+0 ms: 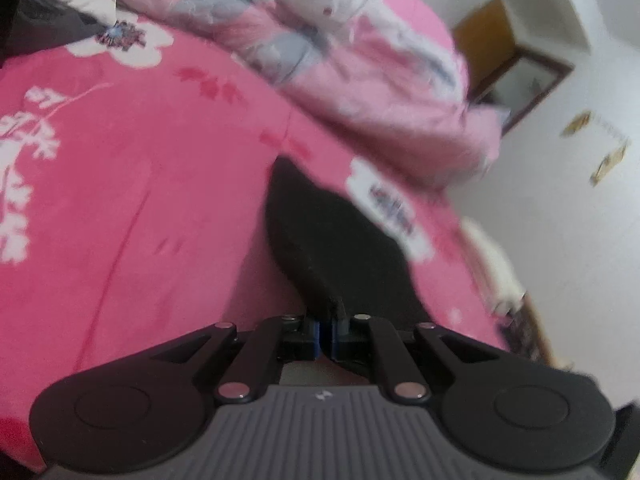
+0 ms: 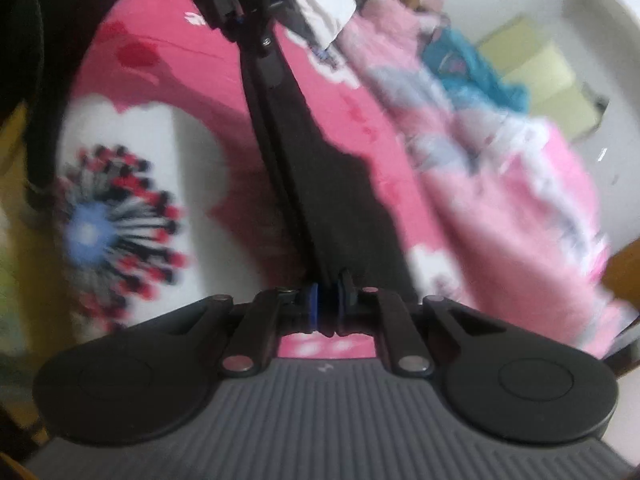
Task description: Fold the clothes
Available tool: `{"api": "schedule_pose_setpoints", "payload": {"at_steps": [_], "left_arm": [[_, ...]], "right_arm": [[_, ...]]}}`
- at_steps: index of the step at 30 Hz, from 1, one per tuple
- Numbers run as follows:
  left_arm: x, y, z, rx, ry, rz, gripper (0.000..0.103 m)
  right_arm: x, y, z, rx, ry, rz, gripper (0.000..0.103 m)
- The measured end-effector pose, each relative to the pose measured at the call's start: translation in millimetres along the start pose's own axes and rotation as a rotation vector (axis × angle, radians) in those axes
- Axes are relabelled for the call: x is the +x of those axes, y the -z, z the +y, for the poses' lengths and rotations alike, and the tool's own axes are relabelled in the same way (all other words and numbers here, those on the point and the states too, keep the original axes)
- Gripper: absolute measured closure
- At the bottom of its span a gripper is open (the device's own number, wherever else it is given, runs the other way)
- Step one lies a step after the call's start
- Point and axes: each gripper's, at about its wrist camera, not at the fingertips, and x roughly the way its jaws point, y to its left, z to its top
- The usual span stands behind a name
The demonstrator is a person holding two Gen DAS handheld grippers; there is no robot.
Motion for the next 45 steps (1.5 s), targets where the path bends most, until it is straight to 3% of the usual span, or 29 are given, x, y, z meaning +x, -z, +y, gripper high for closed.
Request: {"api": "schedule_pose_setpoints", "payload": {"at_steps": [2, 4, 8, 12, 16, 19, 22, 24, 26, 30, 33, 38, 42, 45], "left_arm": [[-4, 7, 5, 0.034, -0.017, 0.036, 0.089], [-13, 13, 10, 0.074, -0.034, 0.064, 0.075], [-41, 17, 13, 0.105, -0.030, 0.002, 0.068], [-44, 11, 1, 0.175, -0.060, -0.038, 0.061], [-17, 9, -17, 0.237, -0.113, 0.010, 0.062], [-9, 16, -42, 0.369, -0.085, -0.007, 0.062], [1, 31, -80, 0.601, -0.007, 0.033, 0.057], [16, 46, -105, 0.772, 0.039, 0.106, 0.055], [33, 67, -127, 0.958, 0.033, 0.142, 0.055], [60, 105, -158, 1.296, -0.008, 0.169, 0.068], [72, 120, -166, 1.462, -0.025, 0.178, 0.069], [72, 131, -170, 1.604, -0.003, 0.186, 0.068], [63, 131, -176, 1.604, 0.046, 0.188, 0.054], [76, 139, -182, 1.628, 0.018, 0.177, 0.054]], "right_arm": [[-8, 6, 0, 0.152, -0.073, 0.007, 0.094], [-20, 19, -11, 0.379, -0.170, -0.015, 0.091], [-36, 65, -45, 0.947, -0.366, -0.067, 0.084], [-25, 117, -76, 1.433, -0.406, -0.078, 0.075], [8, 155, -79, 1.799, -0.503, -0.044, 0.073], [20, 163, -67, 1.936, -0.568, -0.004, 0.072], [24, 172, -57, 2.066, -0.640, 0.003, 0.067], [21, 177, -55, 2.115, -0.635, 0.002, 0.061], [20, 184, -54, 2.170, -0.626, -0.023, 0.060], [15, 198, -55, 2.218, -0.601, -0.061, 0.057], [14, 203, -56, 2.225, -0.604, -0.081, 0.057], [16, 211, -55, 2.243, -0.608, -0.116, 0.056], [19, 214, -57, 2.243, -0.619, -0.141, 0.056], [21, 215, -58, 2.243, -0.621, -0.146, 0.055]]}}
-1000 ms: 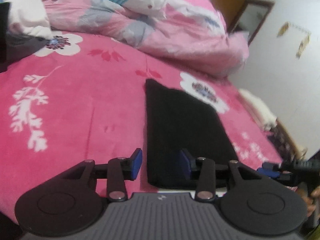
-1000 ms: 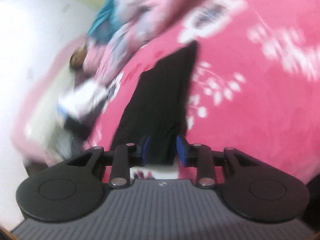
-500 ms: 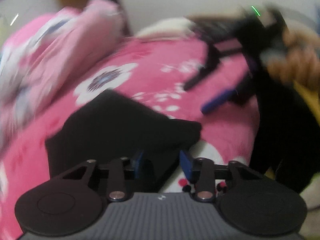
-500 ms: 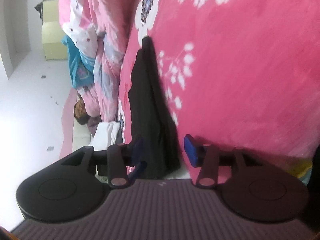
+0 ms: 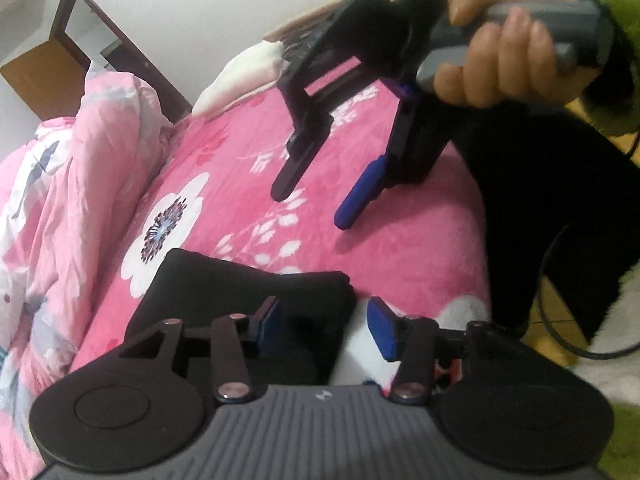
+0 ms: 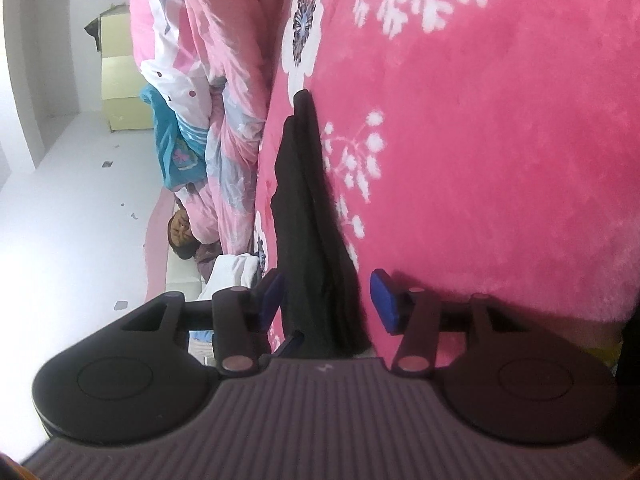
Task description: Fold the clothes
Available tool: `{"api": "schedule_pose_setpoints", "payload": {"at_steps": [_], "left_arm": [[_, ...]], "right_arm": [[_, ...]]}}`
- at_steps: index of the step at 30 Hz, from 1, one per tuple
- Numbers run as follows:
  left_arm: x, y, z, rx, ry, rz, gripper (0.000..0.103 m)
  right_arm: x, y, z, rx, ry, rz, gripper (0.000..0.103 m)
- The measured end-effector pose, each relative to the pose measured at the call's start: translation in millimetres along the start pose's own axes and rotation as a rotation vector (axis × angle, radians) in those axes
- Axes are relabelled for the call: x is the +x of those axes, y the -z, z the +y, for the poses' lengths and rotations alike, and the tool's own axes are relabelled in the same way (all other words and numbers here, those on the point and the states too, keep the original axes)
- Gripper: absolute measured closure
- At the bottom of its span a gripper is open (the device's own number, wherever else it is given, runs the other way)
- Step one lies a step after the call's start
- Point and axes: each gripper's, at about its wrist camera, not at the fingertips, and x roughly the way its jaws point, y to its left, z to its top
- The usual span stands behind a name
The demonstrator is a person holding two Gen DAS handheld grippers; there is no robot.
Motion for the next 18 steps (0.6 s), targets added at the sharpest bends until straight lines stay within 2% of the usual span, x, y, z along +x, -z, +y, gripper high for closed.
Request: {"api": "schedule_pose_setpoints", "payload": {"at_steps": [2, 4, 5, 8, 11, 13, 15, 18], "left_arm": [[12, -3, 0, -0.019, -0.009, 0.014, 0.062], [20, -3, 8, -0.094, 0.008, 0.024, 0.088], [18, -2, 16, -0.155, 0.005, 0.011, 0.092], [7, 3, 47, -0.371, 0.020, -0.056, 0.094], [-10, 24, 95, -0.692, 0.079, -0.146, 0.094], [-15, 42, 118, -0.861, 0.120, -0.189, 0.094], [-19, 60, 133, -0.979, 0.132, -0.225, 0.094], [-22, 78, 143, -1.084, 0.160, -0.264, 0.094]], "right_arm": [[1, -1, 0, 0.002, -0.002, -0.003, 0.055], [-1, 0, 0, 0.004, -0.010, -0.011, 0.055], [-1, 0, 0, 0.005, -0.015, -0.015, 0.055], [-5, -2, 3, 0.006, -0.031, -0.035, 0.053], [-2, -6, 6, 0.022, -0.053, -0.044, 0.050], [5, -9, 7, 0.048, -0.073, -0.045, 0.047], [17, -12, 8, 0.079, -0.096, -0.029, 0.045], [40, -14, 15, 0.109, -0.121, 0.010, 0.044]]}}
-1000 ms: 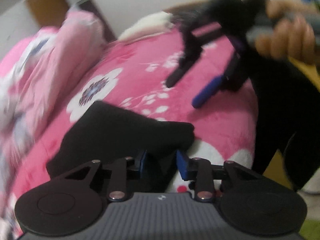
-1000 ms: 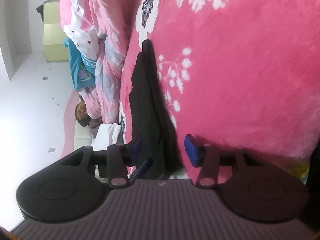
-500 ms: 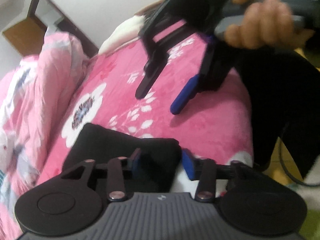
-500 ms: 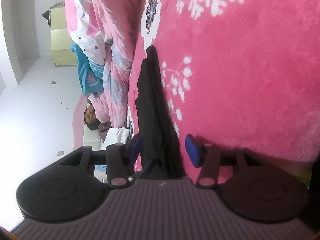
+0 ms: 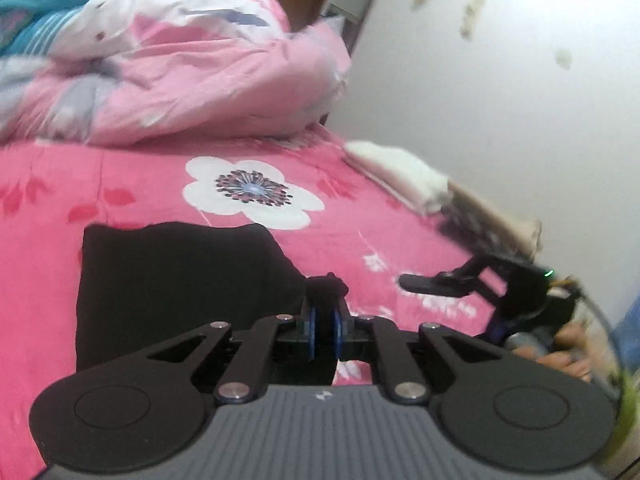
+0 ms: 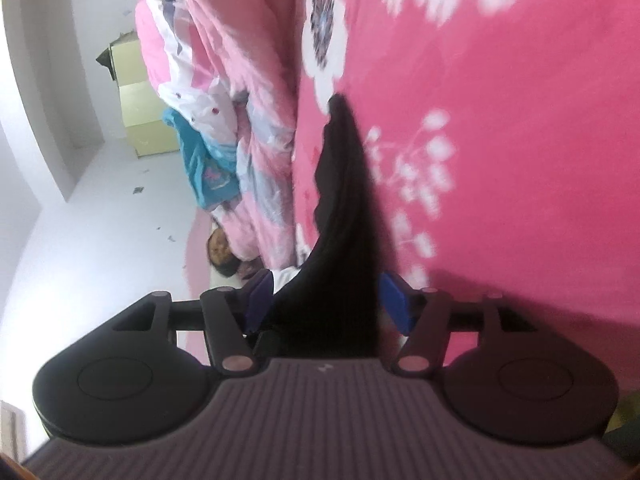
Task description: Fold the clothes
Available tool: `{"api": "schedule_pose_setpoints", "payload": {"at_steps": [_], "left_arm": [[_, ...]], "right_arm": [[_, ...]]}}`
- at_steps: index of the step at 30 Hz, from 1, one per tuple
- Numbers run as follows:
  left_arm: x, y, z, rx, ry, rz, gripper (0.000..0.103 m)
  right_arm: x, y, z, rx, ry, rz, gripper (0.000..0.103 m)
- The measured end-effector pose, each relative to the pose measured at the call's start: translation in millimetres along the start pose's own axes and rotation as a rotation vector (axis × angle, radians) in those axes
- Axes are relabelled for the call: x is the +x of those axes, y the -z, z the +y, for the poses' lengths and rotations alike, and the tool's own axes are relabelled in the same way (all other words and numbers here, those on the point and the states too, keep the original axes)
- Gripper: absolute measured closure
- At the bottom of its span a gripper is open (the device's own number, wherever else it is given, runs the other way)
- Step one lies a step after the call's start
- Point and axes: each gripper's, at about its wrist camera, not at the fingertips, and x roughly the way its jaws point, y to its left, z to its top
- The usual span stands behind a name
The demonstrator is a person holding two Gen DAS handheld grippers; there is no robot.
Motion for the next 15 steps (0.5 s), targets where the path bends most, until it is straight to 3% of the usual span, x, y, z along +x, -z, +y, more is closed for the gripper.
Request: {"api": "schedule_pose_setpoints", "payload": {"at_steps": [3, 10, 11, 13, 15], "left_arm": [[-4, 3, 9, -0.056, 0.038, -0.014, 0.094], [-4, 6, 9, -0.074, 0.090, -0.027, 0.094], [-4, 7, 9, -0.081, 0.096, -0.030, 0.094], [-3, 7, 12, -0.088, 0.101, -0.027, 0.094], [-2, 8, 12, -0.088, 0.115, -0.023, 0.094]], "right_arm": [[27, -2, 10, -0.016, 0.022, 0.039, 0.043], [85, -23, 26, -0.048, 0.130, 0.139, 0.045], [92, -28, 27, -0.049, 0.142, 0.155, 0.048], [93, -37, 33, -0.066, 0.117, 0.163, 0.065], [85, -45, 37, -0.081, 0.079, 0.146, 0.066]]}}
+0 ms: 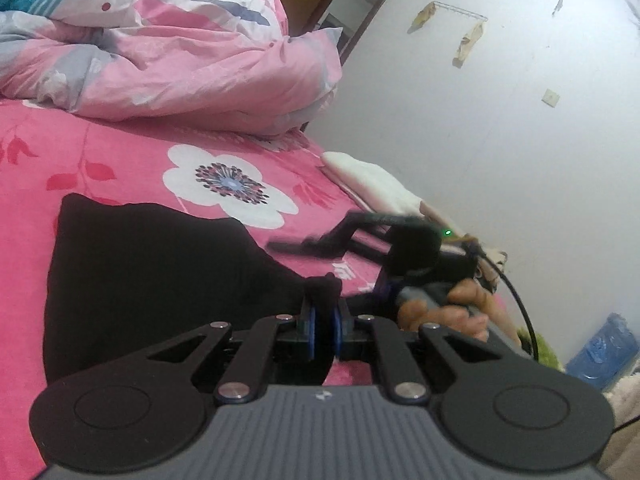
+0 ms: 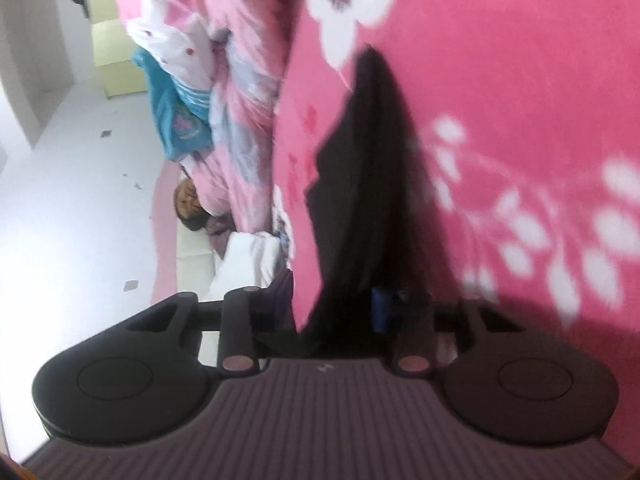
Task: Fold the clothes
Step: 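Open the left gripper and release the folded black shirt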
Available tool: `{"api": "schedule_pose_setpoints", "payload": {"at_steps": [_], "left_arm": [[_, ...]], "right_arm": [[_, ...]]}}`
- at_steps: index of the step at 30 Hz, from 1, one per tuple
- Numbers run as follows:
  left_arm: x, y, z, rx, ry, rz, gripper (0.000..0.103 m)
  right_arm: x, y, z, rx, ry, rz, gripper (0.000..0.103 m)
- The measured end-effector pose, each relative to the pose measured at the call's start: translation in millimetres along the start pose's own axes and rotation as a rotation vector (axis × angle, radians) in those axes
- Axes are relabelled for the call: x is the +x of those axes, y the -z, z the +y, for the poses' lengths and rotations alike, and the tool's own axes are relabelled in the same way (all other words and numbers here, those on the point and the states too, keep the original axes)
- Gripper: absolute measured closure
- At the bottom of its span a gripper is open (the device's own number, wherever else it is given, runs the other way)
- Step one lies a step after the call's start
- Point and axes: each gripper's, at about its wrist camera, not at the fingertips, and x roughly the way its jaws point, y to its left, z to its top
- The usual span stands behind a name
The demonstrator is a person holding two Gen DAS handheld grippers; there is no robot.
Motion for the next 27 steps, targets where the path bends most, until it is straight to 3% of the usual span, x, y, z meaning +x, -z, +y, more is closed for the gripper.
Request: {"api": "schedule_pose_setpoints", "payload": {"at_steps": [4, 6, 11, 13, 16, 19, 21, 24, 27], "left_arm": [[4, 3, -2, 0.006, 0.026, 0.029, 0.094], [8, 6, -6, 0.021, 0.036, 0.051, 0.094], [29, 23, -14, 0.050, 0.070, 0.162, 0.091], [40, 32, -16, 0.041, 0.102, 0.233, 0.074], [46, 45, -24, 0.041, 0.142, 0.280, 0.060], [37, 49, -36, 0.093, 0.142, 0.250, 0.050], [24, 47, -38, 0.095, 0.126, 0.212, 0.049], [0, 42, -33, 0.064, 0.097, 0.148, 0.049], [-32, 38, -22, 0.031, 0.008, 0.081, 0.049]], "right_arm": [[-36, -11, -3, -0.003, -0.034, -0.116, 0.065], [-47, -18, -11, 0.011, 0.000, -0.149, 0.065], [-41, -27, -21, 0.050, 0.056, -0.135, 0.065], [-43, -29, -13, 0.014, 0.054, -0.160, 0.064], [-51, -29, -4, -0.028, 0.069, -0.208, 0.064], [-59, -28, 3, -0.086, 0.123, -0.237, 0.064], [-61, -24, 14, -0.169, 0.164, -0.238, 0.064], [-42, -11, 41, -0.393, 0.186, -0.156, 0.064], [-6, 15, 67, -0.643, 0.237, -0.032, 0.066]]}}
